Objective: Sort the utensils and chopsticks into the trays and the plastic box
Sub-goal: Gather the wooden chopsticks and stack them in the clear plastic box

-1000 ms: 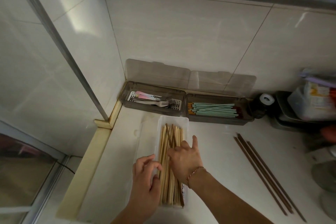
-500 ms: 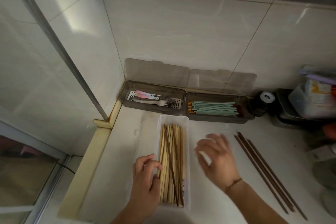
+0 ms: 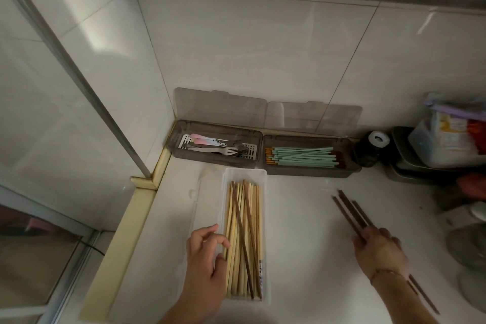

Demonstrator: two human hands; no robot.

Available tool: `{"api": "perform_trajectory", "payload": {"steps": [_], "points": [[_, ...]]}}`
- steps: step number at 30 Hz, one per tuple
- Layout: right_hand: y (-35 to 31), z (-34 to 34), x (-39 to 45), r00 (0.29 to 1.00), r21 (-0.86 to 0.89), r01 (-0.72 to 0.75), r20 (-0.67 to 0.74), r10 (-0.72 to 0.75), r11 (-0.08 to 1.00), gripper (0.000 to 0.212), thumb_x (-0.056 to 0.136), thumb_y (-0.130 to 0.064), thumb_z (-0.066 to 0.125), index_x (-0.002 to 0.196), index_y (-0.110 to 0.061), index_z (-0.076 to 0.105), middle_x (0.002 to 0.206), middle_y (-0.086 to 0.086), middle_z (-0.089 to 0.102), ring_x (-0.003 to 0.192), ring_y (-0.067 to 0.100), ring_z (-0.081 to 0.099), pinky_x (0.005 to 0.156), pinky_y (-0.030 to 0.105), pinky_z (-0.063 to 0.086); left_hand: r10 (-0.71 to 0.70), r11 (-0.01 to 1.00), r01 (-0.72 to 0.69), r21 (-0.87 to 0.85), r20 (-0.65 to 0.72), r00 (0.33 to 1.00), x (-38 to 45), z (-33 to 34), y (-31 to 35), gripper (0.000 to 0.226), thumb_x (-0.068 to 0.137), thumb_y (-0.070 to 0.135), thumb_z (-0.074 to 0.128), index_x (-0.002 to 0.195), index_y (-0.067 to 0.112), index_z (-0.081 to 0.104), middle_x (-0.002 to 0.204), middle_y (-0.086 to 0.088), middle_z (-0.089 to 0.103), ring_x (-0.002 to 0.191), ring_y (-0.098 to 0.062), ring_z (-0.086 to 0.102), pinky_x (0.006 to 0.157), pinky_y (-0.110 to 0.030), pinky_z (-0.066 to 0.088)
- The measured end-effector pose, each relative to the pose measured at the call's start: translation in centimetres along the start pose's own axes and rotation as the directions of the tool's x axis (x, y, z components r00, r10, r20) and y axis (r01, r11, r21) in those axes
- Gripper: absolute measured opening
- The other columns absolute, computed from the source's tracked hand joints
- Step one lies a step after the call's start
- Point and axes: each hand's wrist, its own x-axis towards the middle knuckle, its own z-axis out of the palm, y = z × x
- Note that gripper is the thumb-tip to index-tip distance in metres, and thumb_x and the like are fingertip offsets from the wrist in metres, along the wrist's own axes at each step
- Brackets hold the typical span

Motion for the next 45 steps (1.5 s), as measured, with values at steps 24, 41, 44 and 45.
{"api": "perform_trajectory", "payload": {"steps": [24, 41, 44, 45], "points": [[-15.8, -4.4, -7.2, 0.639, 0.524, 0.736, -0.328, -0.696, 0.429, 0.022, 0.091, -0.006, 0.055, 0.104, -0.020, 0.065, 0.097, -0.008, 0.066, 0.091, 0.010, 0.057, 0.082, 0.026, 0.049, 0.239, 0.484, -0.715, 0.505, 0.710, 0.663, 3.1, -1.0, 3.6, 0.050, 0.094, 0.041, 0.033, 0.141, 0.025, 0.040, 0.154, 0.005, 0.033, 0.148, -0.026, -0.007, 0.103, -0.062, -0.027], [-19.7, -2.9, -6.6, 0.550, -0.047, 0.831, 0.209, -0.808, 0.554, 0.021, 0.088, -0.032, 0.045, 0.107, -0.028, 0.055, 0.104, -0.003, 0.063, 0.114, 0.023, 0.044, 0.110, 0.060, 0.004, 0.064, 0.596, -0.515, 0.616, 0.603, 0.795, 2.6, -0.9, 3.7, 0.056, 0.089, 0.043, 0.031, 0.143, 0.029, 0.036, 0.149, 0.007, 0.036, 0.146, -0.020, 0.003, 0.103, -0.063, -0.026], [-19.6, -2.6, -6.7, 0.522, -0.085, 0.852, 0.222, -0.824, 0.517, 0.028, 0.088, -0.036, 0.048, 0.115, -0.030, 0.052, 0.109, -0.002, 0.062, 0.116, 0.024, 0.044, 0.110, 0.062, 0.003, 0.068, 0.651, -0.459, 0.604, 0.556, 0.828, 2.5, -1.2, 3.5, 0.054, 0.088, 0.041, 0.030, 0.138, 0.031, 0.044, 0.142, 0.013, 0.044, 0.145, -0.015, 0.009, 0.106, -0.060, -0.024], [-19.6, -2.6, -6.7, 0.520, -0.085, 0.853, 0.222, -0.825, 0.515, 0.031, 0.089, -0.037, 0.048, 0.119, -0.030, 0.050, 0.111, -0.002, 0.061, 0.116, 0.025, 0.044, 0.110, 0.062, 0.002, 0.085, 0.670, -0.449, 0.591, 0.540, 0.837, 2.4, -1.4, 3.6, 0.052, 0.086, 0.040, 0.032, 0.134, 0.032, 0.050, 0.138, 0.015, 0.048, 0.144, -0.014, 0.016, 0.109, -0.059, -0.019]]}}
